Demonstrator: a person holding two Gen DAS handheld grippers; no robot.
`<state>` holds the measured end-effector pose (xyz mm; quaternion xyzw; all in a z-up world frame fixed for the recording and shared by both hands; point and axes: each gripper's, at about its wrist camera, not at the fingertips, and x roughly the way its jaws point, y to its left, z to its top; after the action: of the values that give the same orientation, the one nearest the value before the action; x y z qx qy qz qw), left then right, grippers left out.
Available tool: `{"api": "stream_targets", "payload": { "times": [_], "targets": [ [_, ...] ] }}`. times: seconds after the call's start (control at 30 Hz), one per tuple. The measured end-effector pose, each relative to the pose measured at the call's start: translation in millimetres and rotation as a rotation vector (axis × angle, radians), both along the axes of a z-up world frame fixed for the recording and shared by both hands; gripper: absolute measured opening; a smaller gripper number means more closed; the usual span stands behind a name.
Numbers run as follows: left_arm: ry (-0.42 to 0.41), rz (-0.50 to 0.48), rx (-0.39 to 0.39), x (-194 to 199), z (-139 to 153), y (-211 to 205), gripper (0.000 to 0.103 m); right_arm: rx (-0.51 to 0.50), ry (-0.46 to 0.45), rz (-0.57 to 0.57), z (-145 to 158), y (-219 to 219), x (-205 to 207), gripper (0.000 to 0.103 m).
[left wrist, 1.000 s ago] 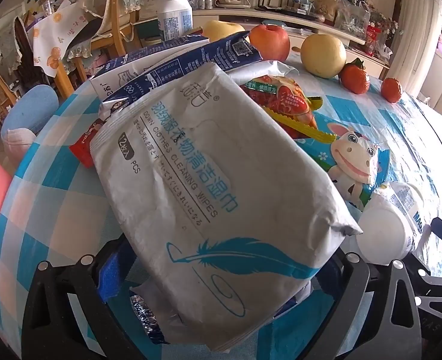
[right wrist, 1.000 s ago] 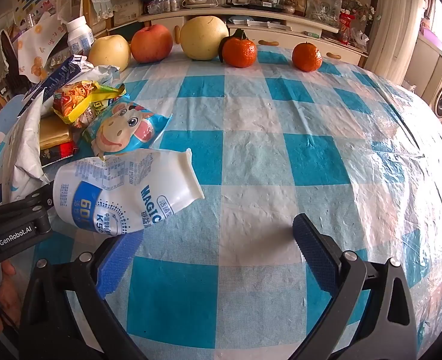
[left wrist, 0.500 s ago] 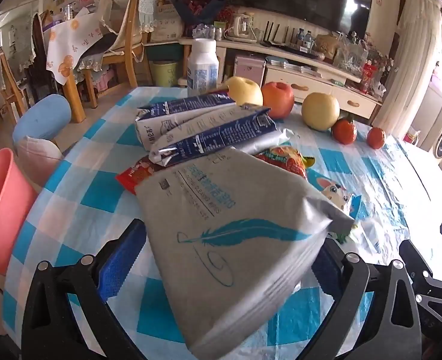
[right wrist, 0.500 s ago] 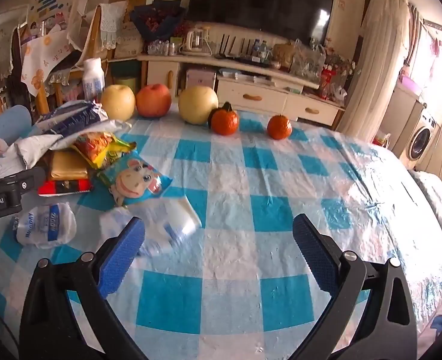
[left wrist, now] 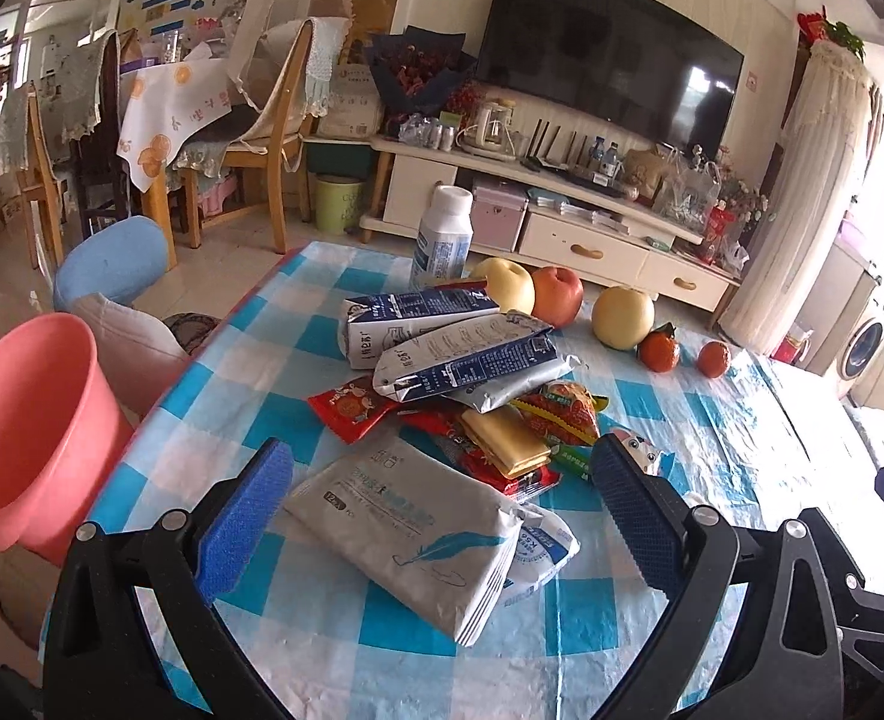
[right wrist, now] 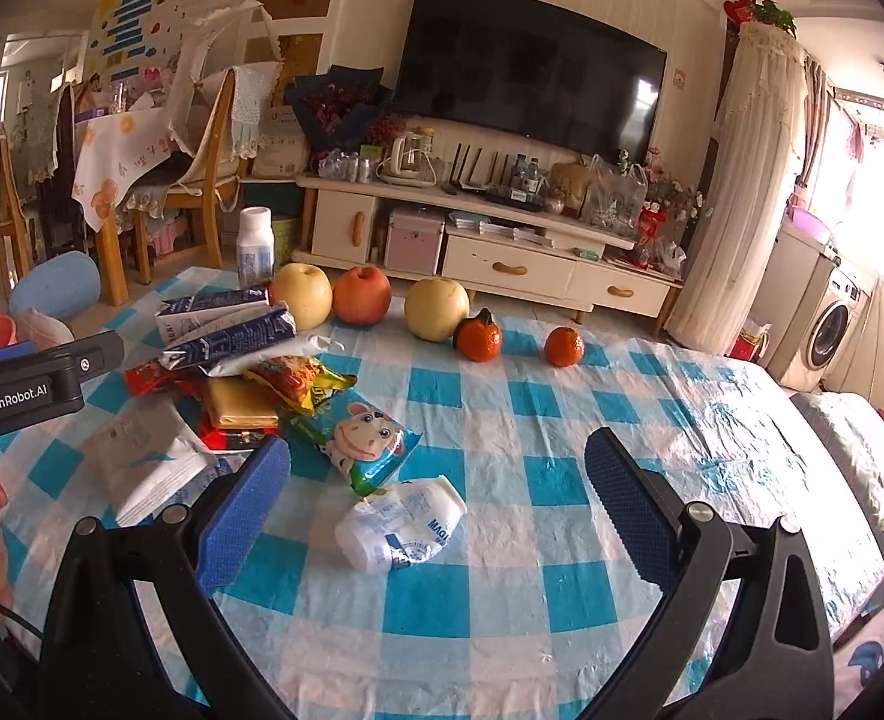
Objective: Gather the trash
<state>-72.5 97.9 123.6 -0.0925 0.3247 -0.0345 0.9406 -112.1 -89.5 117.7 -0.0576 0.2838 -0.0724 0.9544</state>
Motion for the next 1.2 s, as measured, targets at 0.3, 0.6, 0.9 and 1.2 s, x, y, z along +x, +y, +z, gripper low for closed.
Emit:
{"api": "stream_targets", "payload": {
  "times": [0.3,0.6,0.9,1.2],
  "targets": [
    [-0.062,0.038,-0.042,-26.3,22.1,33.3,0.099,0.006,-0.057,0.008,22.2,26.0,-28.3,0.099],
    [-0.09,0.053,-0.062,-41.6,34.4,47.6,0.099,0.028,-0.106,0.027,36.7,36.1,-46.3,0.099],
    [-0.115,0.04,-0.031,-49.9,38.6,41.8,0.099,0.05,-0.122,0.032,36.8,34.5,-50.6,0.099],
    [-0.121,0.036,-0.006,-53.0,36.7,35.3,0.099,0.076,-0.125,0.039,29.7,25.4,-49.7,0.099]
  ]
}}
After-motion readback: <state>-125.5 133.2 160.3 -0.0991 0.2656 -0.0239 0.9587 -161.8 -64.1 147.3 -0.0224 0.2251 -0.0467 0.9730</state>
